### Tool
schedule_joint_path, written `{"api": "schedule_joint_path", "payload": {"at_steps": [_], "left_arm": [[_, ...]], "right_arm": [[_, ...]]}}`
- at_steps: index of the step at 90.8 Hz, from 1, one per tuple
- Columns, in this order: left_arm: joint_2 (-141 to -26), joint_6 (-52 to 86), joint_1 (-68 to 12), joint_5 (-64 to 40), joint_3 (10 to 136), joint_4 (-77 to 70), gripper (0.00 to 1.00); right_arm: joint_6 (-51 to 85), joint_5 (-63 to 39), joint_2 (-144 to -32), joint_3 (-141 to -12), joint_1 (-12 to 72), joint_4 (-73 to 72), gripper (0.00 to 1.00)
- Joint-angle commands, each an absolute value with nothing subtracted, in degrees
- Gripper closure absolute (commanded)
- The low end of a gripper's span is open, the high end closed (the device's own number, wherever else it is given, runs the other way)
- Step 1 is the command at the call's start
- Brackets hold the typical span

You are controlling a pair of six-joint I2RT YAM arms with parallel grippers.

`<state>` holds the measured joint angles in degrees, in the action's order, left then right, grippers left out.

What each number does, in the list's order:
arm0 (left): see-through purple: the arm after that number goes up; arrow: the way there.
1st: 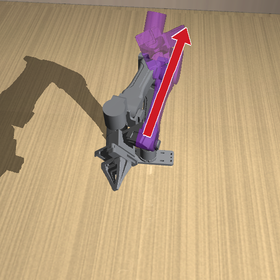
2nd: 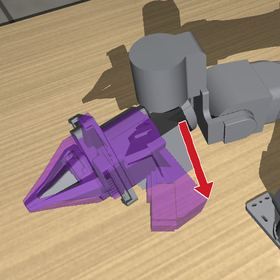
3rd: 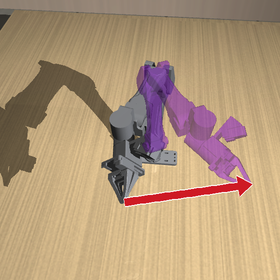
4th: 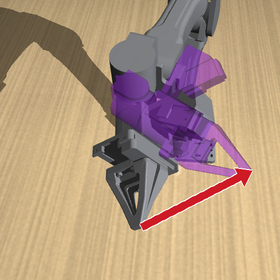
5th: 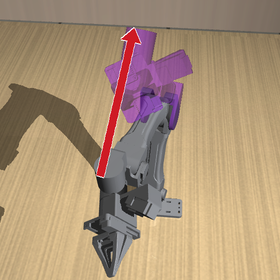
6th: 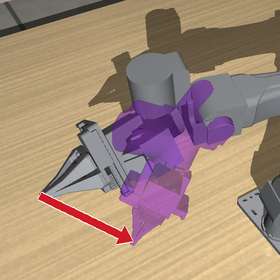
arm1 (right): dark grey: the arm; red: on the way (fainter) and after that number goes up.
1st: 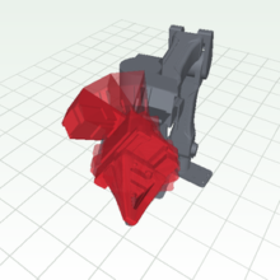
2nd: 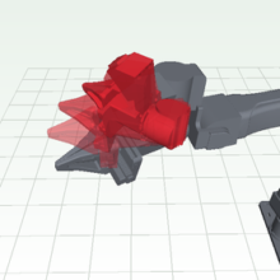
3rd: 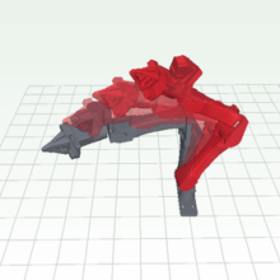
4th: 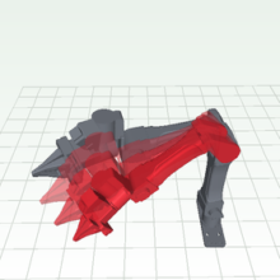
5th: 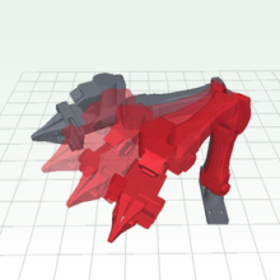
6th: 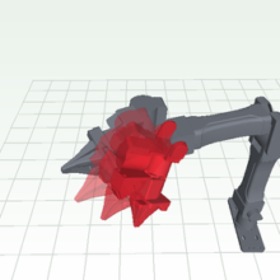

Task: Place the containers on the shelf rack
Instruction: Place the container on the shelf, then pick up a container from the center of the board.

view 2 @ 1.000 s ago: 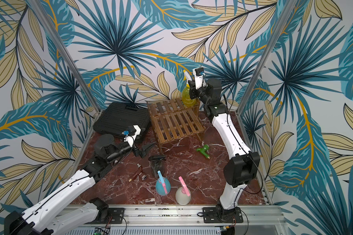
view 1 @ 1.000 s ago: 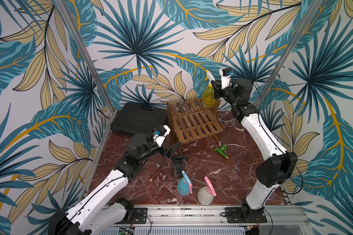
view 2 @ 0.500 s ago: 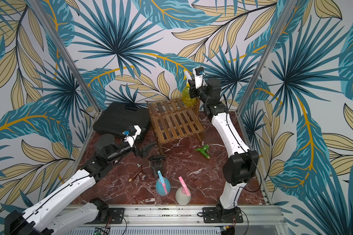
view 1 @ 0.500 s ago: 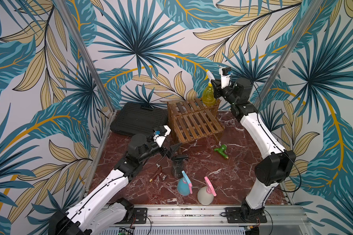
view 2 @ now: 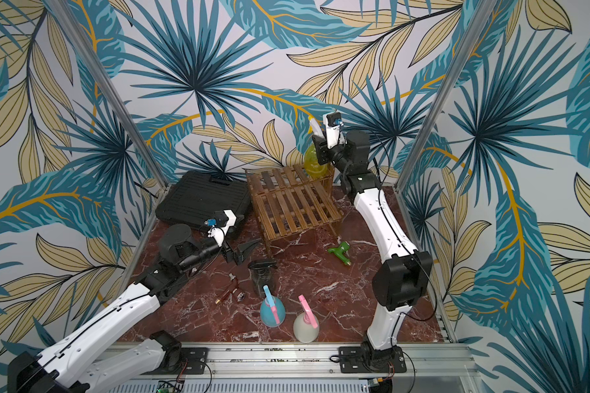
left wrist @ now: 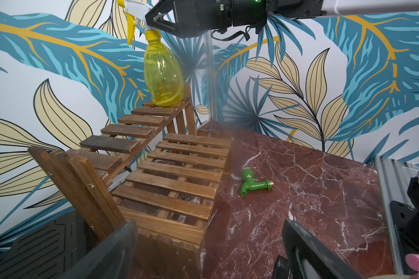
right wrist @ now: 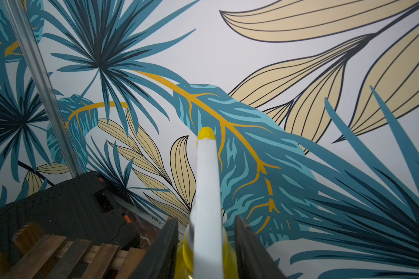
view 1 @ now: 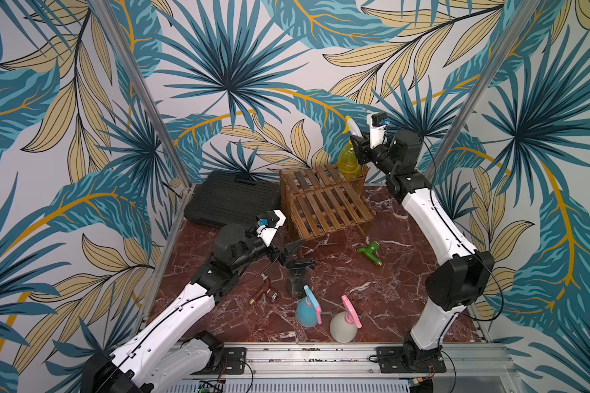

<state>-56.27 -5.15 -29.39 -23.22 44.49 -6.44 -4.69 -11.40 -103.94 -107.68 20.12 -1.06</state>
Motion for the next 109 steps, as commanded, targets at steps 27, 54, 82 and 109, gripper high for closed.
{"api": "schedule_joint_path", "payload": {"at_steps": [27,54,82,109], "left_arm": [[-56.7,-8.3,-29.2,-24.1,46.2,-1.7,0.0],[-59.9,-19.7,-29.2,-27.2,52.1,15.3,0.0],[-63.2,-25.7,-29.2,-31.8,50.7,22.6,0.0],[-67.3,-25.5,-29.1,-34.7,51.3,22.9,0.0]], "right_arm": [[-3.1,-11.9,-97.2,-101.5,19.8,-3.4,0.06],[-1.0,-17.3,-80.4,-84.9,19.8,-5.2,0.01],[-8.0,-37.7,-65.7,-64.6,19.9,-0.5,0.01],[-4.4,-46.2,-63.4,-57.8,19.9,-2.5,0.01]]}}
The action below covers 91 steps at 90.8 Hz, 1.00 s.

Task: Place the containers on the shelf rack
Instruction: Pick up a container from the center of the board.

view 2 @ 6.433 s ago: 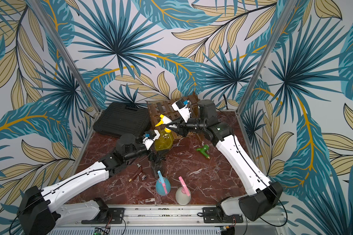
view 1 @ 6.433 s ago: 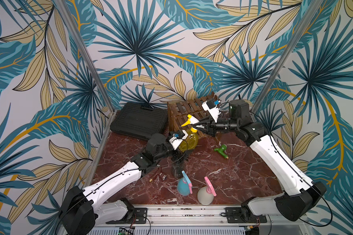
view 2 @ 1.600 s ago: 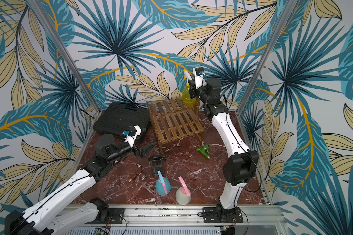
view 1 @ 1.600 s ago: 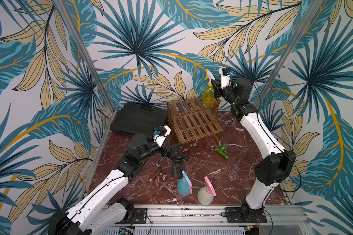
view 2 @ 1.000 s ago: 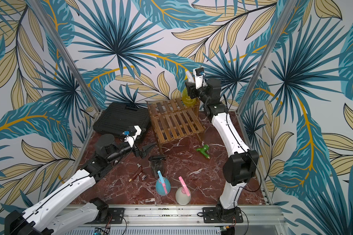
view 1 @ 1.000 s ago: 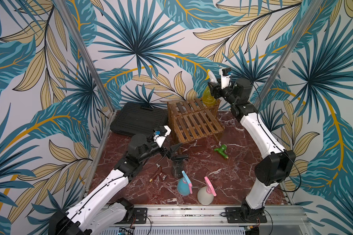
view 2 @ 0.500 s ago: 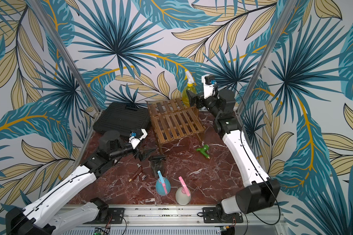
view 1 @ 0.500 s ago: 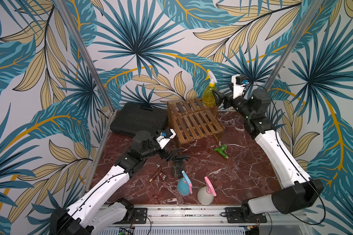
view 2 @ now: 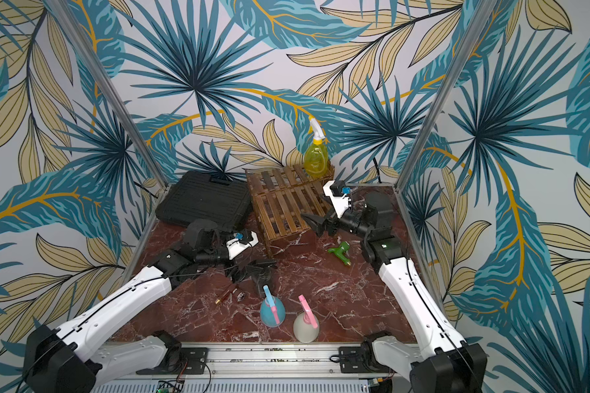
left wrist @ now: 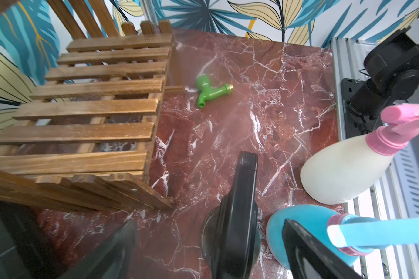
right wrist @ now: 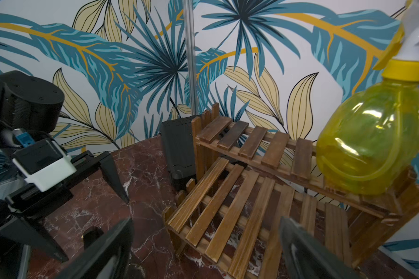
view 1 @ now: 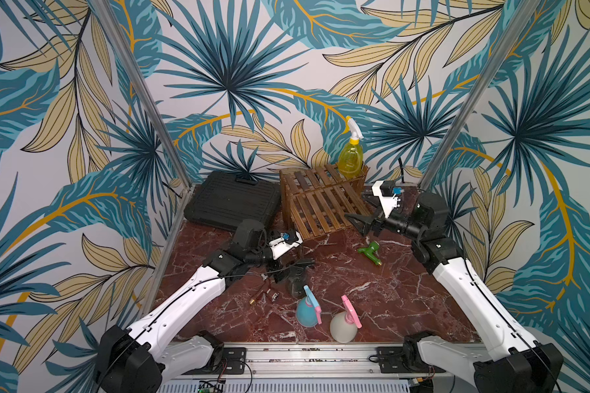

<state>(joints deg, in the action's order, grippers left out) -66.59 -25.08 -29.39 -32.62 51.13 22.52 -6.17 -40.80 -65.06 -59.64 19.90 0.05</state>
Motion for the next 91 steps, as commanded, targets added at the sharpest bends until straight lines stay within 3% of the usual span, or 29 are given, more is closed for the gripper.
{"api": "schedule_joint_path", "payload": {"at_steps": [1,35,63,91], "left_arm": [[-67.4,-25.4,-29.2,-34.9,51.3,22.9,0.0],[-71.4,-26.0,-33.7,-29.9,51.9,23.0,0.14],[-71.6,-27.4,-35.2,-26.5,51.7,22.5,0.36],[-71.9,-28.4,-35.8,-24.9,51.9,23.1,0.52]], "right_arm": [[-4.1,-46.4,-63.3,-57.7,20.0,-3.1,0.01],[-0.1,-49.2,-64.5,-56.1,20.0,-10.6,0.01],[-0.1,-48.9,-64.4,-55.3,20.0,-11.2,0.01],[-0.4,-48.3,-64.2,-54.9,20.0,-11.7,0.01]]}}
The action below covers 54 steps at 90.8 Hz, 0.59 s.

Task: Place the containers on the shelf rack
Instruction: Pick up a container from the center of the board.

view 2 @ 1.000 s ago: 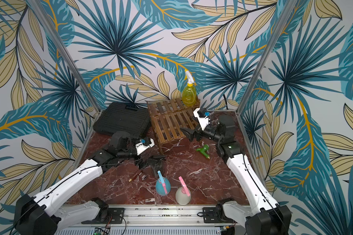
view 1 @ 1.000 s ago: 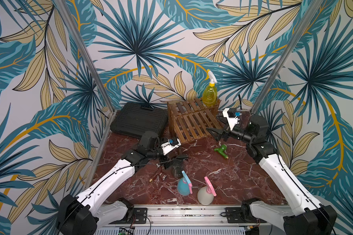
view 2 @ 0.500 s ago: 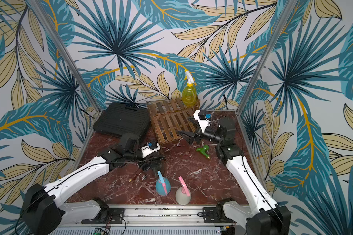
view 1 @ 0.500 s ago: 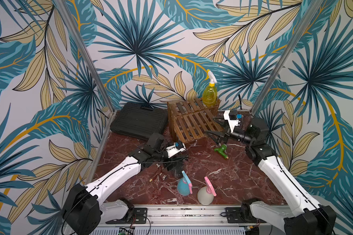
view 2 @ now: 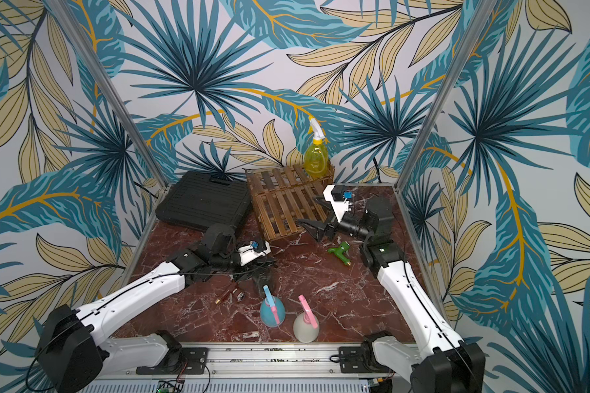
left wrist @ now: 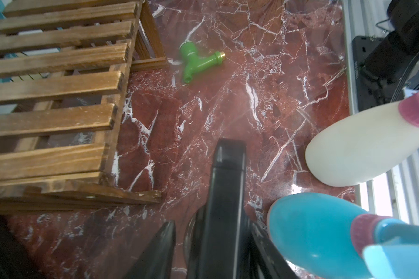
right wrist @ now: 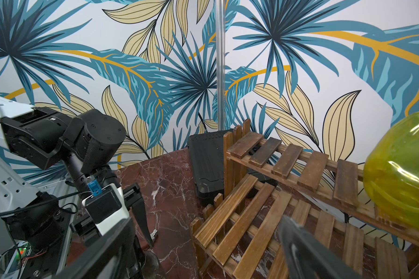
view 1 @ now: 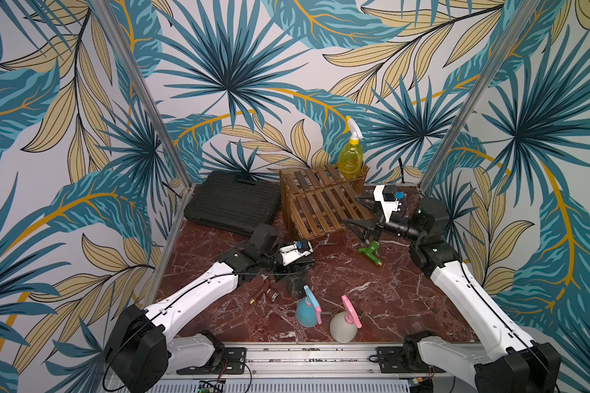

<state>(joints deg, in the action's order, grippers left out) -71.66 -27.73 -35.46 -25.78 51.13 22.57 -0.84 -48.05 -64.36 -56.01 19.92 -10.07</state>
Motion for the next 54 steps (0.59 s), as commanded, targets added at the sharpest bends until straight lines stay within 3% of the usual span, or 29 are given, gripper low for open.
{"api": "schedule_joint_path", "payload": {"at_steps": [1,21,54], "left_arm": [[-71.9,-28.4,-35.8,-24.8,51.9,23.1,0.53],[-71.0,-26.4,-35.9,-21.3,52.9,23.2,0.63],[-66.0,-13.6,-35.9,-15.5,54.6,28.0,0.65]], "right_arm": [[-0.4,-48.3,-64.1,-54.8,20.0,-11.8,0.01],[0.2,-46.8,-63.1,-53.6,20.0,-13.7,0.01],[-1.2,-43.0,-60.5,-51.3,20.1,-14.1,0.02]]}}
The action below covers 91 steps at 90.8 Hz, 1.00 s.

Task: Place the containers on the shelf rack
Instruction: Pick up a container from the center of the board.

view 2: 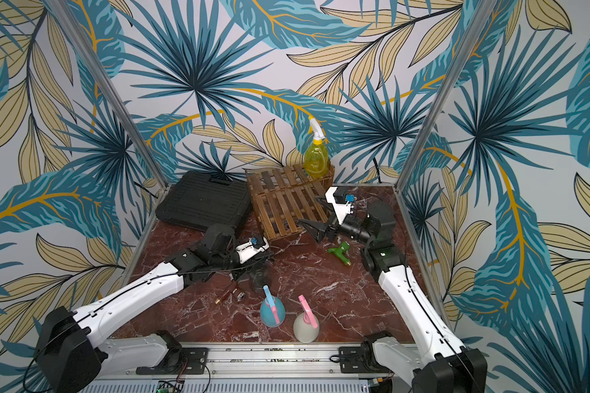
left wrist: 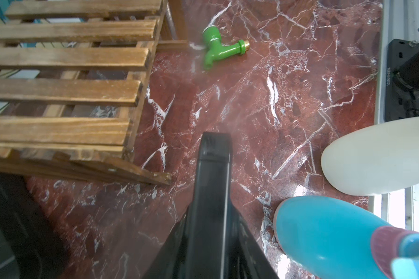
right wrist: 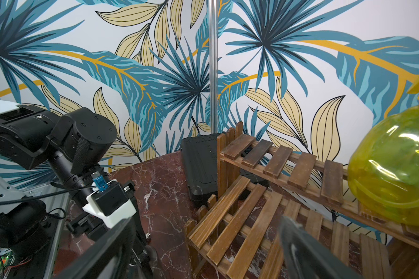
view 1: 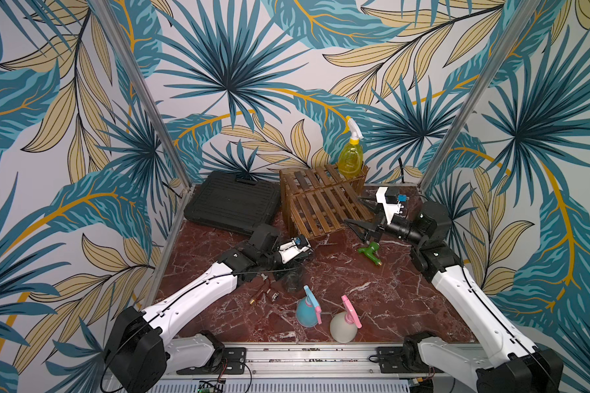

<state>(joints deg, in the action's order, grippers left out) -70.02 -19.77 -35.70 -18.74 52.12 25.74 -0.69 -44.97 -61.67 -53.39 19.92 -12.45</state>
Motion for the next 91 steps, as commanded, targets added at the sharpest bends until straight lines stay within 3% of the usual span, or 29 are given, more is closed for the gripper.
{"api": "schedule_joint_path", "payload": {"at_steps": [1,20,38,57,91], "left_arm": [[-65.5,-13.0,-35.9,-15.2,54.6,28.2,0.65],[-59.4,-5.2,-35.9,-7.6,55.6,32.3,0.65],[-55.5,3.8,-35.9,1.4,59.7,33.9,0.65],[-56.0,12.5,-36.3,8.8,64.9,30.9,0.66],[-60.4,23.7,-36.7,7.7,70.9,26.9,0.63]], "right_arm": [[-1.2,-42.9,-60.4,-51.2,20.1,-14.1,0.02],[0.9,-38.9,-59.3,-47.9,20.6,-18.6,0.03],[2.1,-27.4,-59.0,-46.8,22.5,-18.4,0.04],[2.1,-15.7,-59.5,-43.9,29.9,-22.1,0.03],[-5.6,3.0,-68.1,-46.4,47.8,-27.7,0.01]]}}
